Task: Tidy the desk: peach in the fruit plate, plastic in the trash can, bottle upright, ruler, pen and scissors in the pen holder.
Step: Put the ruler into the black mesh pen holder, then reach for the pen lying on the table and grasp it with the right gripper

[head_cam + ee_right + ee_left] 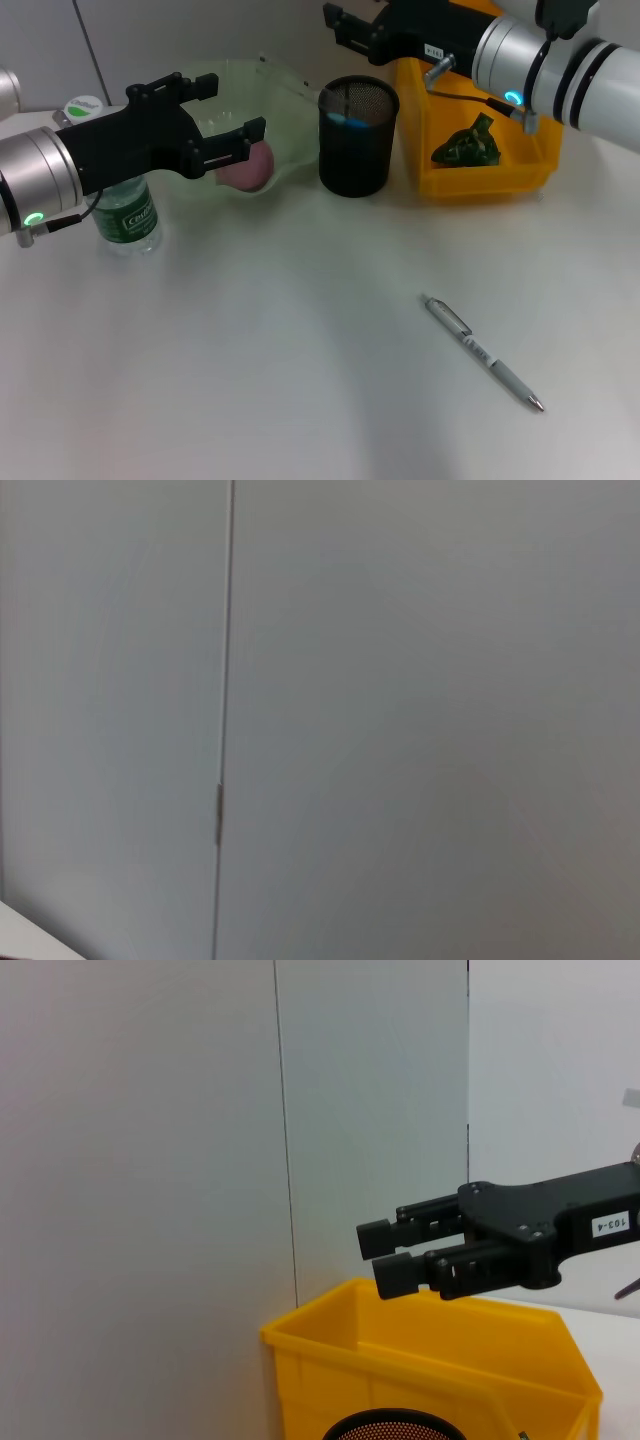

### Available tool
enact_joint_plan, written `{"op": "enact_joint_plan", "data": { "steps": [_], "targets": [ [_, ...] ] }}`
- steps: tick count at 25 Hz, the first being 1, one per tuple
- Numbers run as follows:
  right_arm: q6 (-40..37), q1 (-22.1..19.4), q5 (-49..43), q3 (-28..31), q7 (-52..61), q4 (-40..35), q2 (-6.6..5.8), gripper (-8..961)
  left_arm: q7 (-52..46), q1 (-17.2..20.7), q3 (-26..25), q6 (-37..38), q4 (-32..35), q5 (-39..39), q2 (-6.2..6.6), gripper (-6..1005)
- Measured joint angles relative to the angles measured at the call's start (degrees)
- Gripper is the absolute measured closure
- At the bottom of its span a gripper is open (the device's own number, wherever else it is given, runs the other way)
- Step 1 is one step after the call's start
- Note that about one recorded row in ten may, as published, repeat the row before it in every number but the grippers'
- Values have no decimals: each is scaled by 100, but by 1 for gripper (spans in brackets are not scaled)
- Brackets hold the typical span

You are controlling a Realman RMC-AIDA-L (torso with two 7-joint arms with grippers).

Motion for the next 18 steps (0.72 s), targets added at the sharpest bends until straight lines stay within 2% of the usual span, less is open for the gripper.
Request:
{"op": "enact_joint_plan", "data": {
  "steps": [9, 12, 13, 15, 18],
  "targets": [
    [-419, -116, 77, 78, -3, -214, 10, 384, 0, 1, -1, 1, 0, 0, -2, 197],
    [-929, -275, 275, 94, -4, -501, 13, 387, 0, 3, -7, 1, 0, 0, -1, 197],
    [-1308, -403, 536, 151, -4, -647, 6, 388, 0, 2, -8, 1, 0, 0, 1, 197],
    [-1478, -459, 664, 218, -4, -677, 4, 391, 0, 3, -14, 1, 0, 0, 3, 197],
    [-2142, -622, 1041, 600, 47, -603, -4, 394, 0, 24, -29, 2, 4, 0, 4, 197]
  ]
}}
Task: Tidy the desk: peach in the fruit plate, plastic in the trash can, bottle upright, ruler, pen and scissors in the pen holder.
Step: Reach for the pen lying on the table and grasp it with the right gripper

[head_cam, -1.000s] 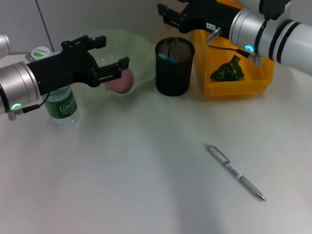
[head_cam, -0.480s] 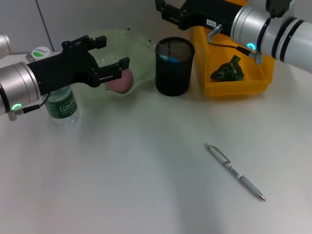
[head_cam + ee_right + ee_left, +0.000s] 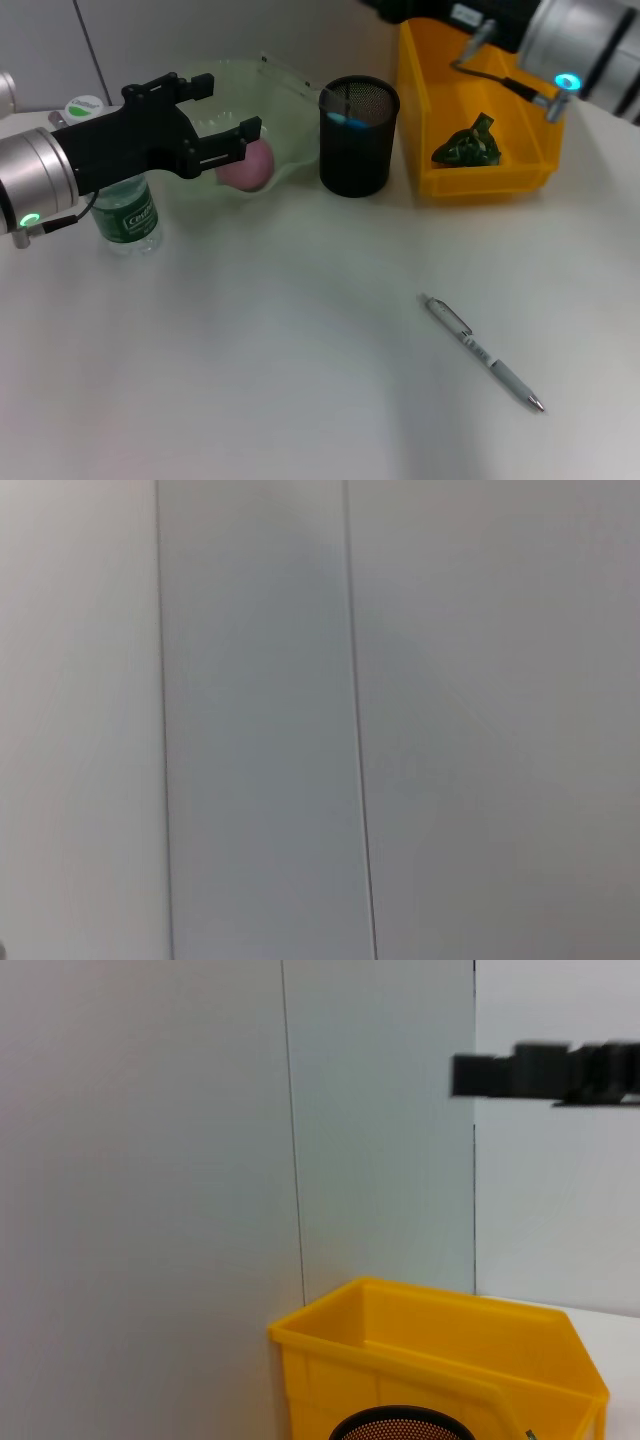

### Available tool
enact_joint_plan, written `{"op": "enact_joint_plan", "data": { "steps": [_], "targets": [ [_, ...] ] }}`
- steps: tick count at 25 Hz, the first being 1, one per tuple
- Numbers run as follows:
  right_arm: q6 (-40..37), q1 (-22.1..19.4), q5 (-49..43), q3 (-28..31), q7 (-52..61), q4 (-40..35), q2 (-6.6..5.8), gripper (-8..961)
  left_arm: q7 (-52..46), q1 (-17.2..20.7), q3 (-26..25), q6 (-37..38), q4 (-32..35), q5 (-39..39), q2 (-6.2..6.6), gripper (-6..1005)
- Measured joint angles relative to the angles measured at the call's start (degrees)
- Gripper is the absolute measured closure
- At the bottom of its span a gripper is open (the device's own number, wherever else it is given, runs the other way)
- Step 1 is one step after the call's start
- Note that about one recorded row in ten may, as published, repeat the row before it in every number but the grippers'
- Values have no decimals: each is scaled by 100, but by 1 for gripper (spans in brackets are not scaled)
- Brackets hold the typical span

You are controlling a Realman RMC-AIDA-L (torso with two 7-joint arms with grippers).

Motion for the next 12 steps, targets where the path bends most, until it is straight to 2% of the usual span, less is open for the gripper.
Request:
{"op": "enact_joint_plan", "data": {
  "steps": [4, 7, 8, 9, 10, 11, 12],
  "targets": [
    [-452, -106, 33, 341, 381, 138, -19, 399, 0, 37, -22, 9, 29, 0, 2, 197],
    [-677, -205, -417, 626, 1272, 273, -147, 403, 0, 45, -28, 8, 33, -2, 3, 197],
    [-677, -205, -417, 626, 1272, 273, -147, 404, 28, 74, -33, 14, 46, -30, 3, 197],
    [-684, -211, -789, 689, 1727, 225, -213, 405, 28, 74, -33, 14, 46, -30, 3, 197],
    [-718, -185, -1608, 756, 2695, 29, -332, 406, 51, 84, -33, 15, 50, -35, 3, 197],
    [-718, -185, -1608, 756, 2695, 29, -332, 408, 55, 90, -34, 15, 53, -36, 3, 197],
    [-773, -154, -2221, 780, 3390, -156, -399, 409, 55, 90, -34, 15, 53, -36, 3, 197]
  ]
}}
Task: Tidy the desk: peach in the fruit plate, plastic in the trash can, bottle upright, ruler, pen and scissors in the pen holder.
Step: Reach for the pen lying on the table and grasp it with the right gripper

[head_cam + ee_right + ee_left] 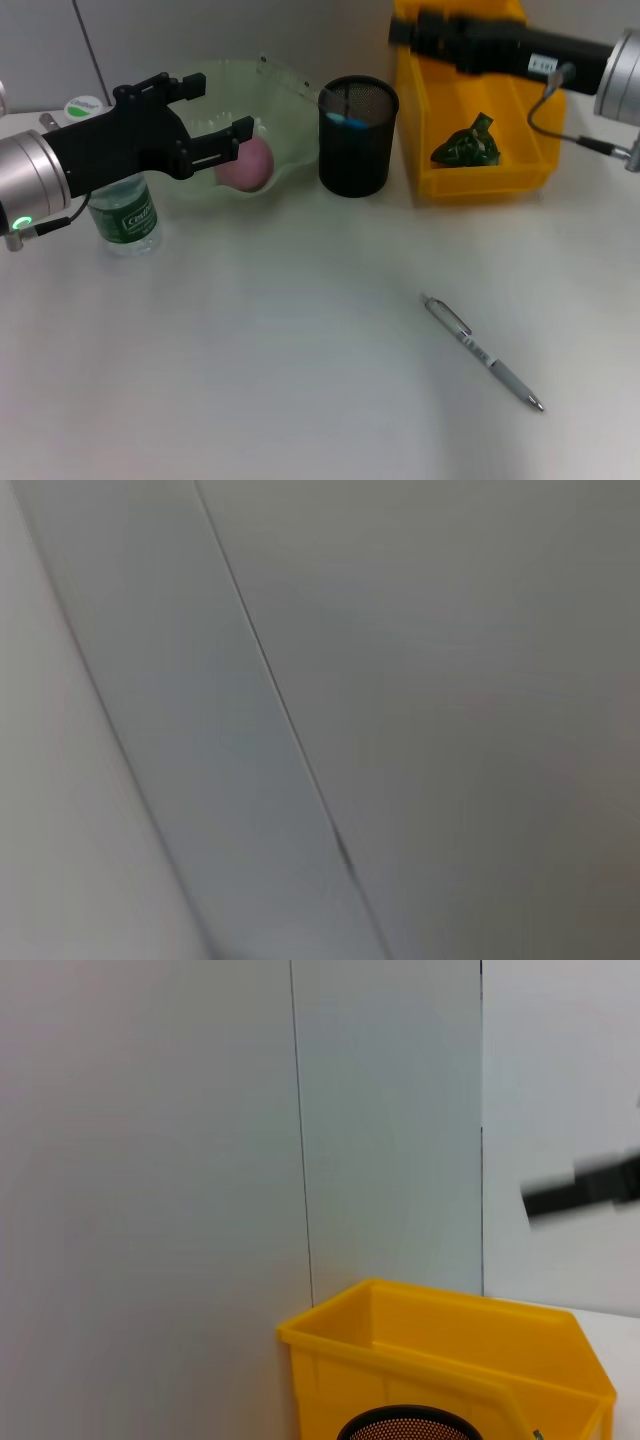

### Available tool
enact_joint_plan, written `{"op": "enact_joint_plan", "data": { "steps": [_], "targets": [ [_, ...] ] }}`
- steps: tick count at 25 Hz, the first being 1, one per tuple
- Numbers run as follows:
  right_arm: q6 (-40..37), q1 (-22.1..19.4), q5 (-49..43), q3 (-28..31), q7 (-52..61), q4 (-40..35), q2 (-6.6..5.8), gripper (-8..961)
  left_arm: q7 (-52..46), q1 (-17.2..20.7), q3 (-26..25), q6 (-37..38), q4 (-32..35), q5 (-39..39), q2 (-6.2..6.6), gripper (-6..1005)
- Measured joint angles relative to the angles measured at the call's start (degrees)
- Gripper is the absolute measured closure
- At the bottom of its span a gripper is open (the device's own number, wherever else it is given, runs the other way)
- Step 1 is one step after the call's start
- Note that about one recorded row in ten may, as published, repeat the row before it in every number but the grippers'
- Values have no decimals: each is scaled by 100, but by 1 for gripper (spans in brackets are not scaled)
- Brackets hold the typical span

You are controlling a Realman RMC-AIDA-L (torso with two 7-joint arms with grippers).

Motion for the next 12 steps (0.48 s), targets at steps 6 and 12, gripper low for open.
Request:
{"op": "enact_joint_plan", "data": {
  "steps": [6, 12],
  "targets": [
    [-799, 302, -2761, 22, 2832, -1510, -5, 417, 2, -17, -25, -6, 3, 14, -1, 197],
    [-2293, 997, -4461, 123, 4407, -2539, 118, 425, 76, -52, -26, -1, 10, 25, 5, 197]
  ]
}}
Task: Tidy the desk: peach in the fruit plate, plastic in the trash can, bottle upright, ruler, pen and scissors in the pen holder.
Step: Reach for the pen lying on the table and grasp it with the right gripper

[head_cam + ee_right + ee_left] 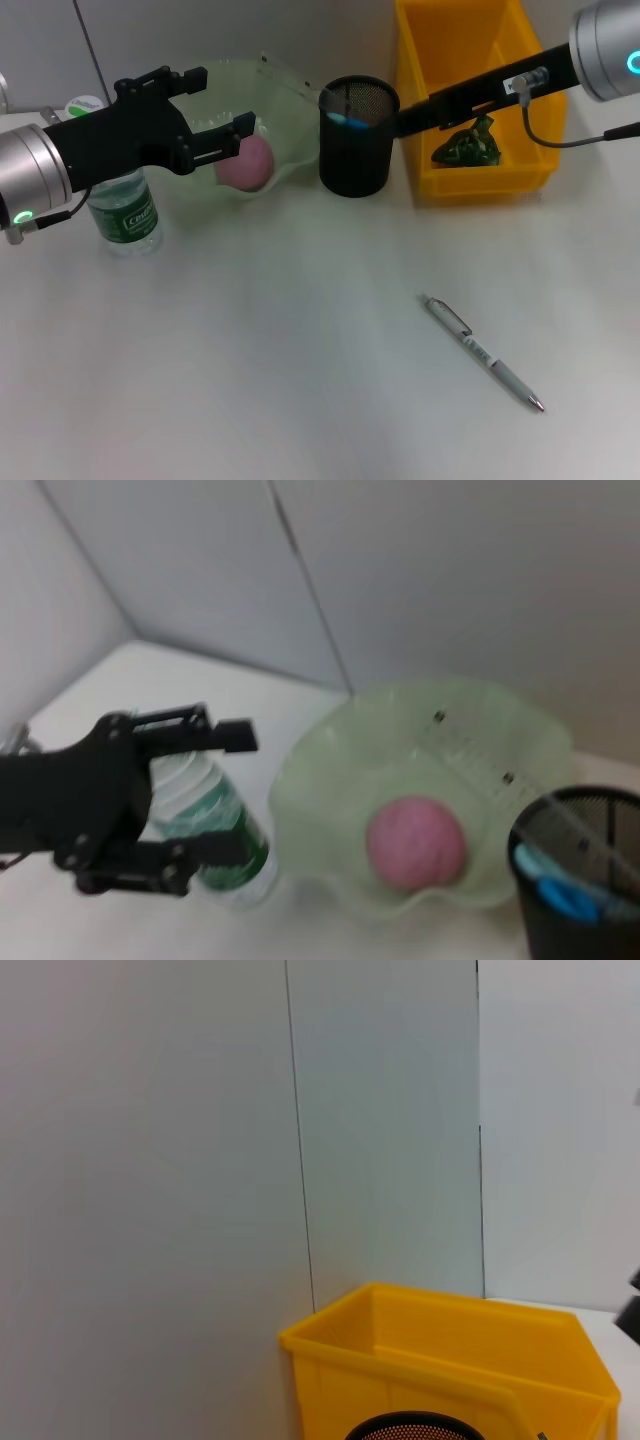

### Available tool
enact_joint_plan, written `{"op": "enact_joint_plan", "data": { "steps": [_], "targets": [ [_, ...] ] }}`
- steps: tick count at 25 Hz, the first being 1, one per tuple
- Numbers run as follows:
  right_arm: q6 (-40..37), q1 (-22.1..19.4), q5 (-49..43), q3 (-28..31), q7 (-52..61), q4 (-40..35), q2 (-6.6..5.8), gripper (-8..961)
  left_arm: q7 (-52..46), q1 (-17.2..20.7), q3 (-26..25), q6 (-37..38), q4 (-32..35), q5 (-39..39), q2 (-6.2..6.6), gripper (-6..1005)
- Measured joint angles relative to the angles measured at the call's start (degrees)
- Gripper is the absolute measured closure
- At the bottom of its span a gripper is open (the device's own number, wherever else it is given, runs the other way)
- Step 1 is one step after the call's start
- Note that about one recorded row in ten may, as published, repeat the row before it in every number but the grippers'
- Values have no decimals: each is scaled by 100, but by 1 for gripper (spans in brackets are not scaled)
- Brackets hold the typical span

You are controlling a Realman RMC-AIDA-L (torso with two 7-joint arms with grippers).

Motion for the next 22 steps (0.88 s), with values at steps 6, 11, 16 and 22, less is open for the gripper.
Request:
{"op": "enact_joint_plan", "data": {
  "steps": [6, 11, 16, 22],
  "targets": [
    [-1190, 552, -461, 471, 561, -62, 27, 433, 12, 6, -9, -4, 59, -24, 3, 197],
    [-1853, 614, -905, 493, 852, -58, 52, 439, 12, 2, -75, -6, 63, -6, 3, 197],
    [-2266, 672, -1351, 466, 894, -55, 196, 446, 19, -16, -80, 21, 65, -5, 3, 197],
    [-2460, 747, -1581, 313, 925, 140, 251, 454, 19, -36, -78, 28, 65, 1, 3, 197]
  ]
}}
